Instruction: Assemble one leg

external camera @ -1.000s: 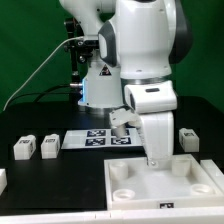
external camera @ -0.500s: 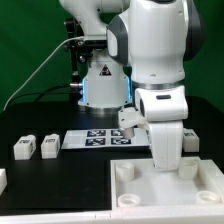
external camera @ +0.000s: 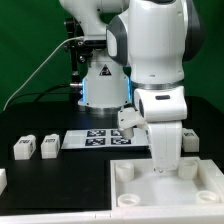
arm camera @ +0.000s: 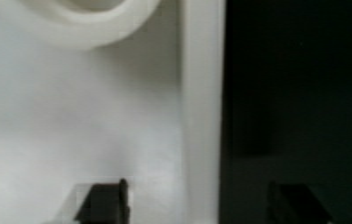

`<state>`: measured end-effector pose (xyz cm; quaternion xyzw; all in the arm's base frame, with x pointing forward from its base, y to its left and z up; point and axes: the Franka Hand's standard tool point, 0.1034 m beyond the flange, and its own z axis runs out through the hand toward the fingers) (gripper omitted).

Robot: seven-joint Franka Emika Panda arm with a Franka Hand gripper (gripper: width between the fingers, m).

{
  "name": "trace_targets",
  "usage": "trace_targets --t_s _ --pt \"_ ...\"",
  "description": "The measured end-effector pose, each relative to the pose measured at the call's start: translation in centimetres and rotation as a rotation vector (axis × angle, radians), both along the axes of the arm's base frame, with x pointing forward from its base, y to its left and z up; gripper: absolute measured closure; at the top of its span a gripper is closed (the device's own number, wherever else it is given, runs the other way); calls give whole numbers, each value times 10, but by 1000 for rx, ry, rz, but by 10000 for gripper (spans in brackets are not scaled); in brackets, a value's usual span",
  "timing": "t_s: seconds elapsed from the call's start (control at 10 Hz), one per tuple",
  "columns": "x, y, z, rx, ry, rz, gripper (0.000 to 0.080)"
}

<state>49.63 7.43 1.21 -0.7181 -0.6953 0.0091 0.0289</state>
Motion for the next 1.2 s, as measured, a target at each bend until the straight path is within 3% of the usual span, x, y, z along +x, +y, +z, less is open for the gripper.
trace_targets --t_s 0.1,0.2,0.3,0.9,1.0,1.1,1.2 --pt "0 0 0 0 0 0 346" --pt "0 0 0 0 0 -1 192" --pt "0 -1 0 0 0 -1 163" --pt "0 -2 0 0 0 -3 151" --pt "1 0 3 -4 -1 -57 151" --pt "2 3 15 -10 -15 -115 151" --pt "-5 8 22 -14 -19 -140 151"
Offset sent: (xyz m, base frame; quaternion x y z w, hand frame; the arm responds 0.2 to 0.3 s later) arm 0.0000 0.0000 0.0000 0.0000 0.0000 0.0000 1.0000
